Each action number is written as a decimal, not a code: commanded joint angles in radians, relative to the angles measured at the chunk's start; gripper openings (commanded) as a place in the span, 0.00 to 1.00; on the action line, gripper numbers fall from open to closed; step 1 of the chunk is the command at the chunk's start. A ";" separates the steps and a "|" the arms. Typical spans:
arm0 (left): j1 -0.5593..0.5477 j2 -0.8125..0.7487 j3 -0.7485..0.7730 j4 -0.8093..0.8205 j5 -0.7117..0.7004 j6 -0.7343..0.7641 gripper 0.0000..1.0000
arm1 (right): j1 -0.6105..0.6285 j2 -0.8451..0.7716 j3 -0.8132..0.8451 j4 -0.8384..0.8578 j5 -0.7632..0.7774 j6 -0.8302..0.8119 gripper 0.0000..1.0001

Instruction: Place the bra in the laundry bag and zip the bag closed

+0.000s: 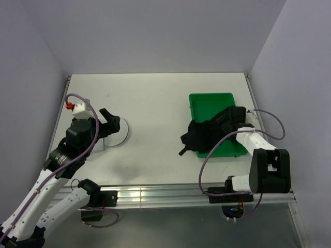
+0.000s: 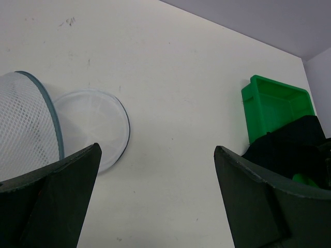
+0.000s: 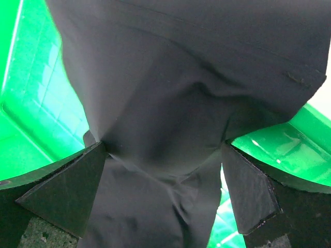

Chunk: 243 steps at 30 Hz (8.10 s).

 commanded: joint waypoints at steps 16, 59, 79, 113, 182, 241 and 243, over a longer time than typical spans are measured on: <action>0.011 0.009 -0.006 0.038 0.006 0.020 0.99 | -0.003 -0.093 -0.049 0.120 0.003 -0.003 0.00; 0.141 0.012 -0.021 0.074 0.104 0.024 0.99 | 0.698 0.142 0.380 0.095 0.158 0.076 0.00; 0.150 0.029 -0.032 0.078 0.211 0.015 0.99 | 0.865 0.229 0.214 0.181 0.431 -0.178 0.04; 0.150 0.070 -0.046 0.074 0.250 0.012 0.99 | 1.473 0.099 0.149 0.080 0.821 -0.487 0.78; 0.152 0.191 -0.006 -0.047 0.072 -0.076 0.99 | 1.074 0.068 -0.110 0.347 0.049 0.958 1.00; 0.147 1.209 0.534 -0.624 -0.582 -0.103 0.65 | 1.038 -0.096 -0.198 0.399 0.063 0.719 0.23; 0.147 1.209 0.537 -0.638 -0.592 -0.115 0.56 | 1.035 -0.101 -0.199 0.399 0.064 0.714 0.23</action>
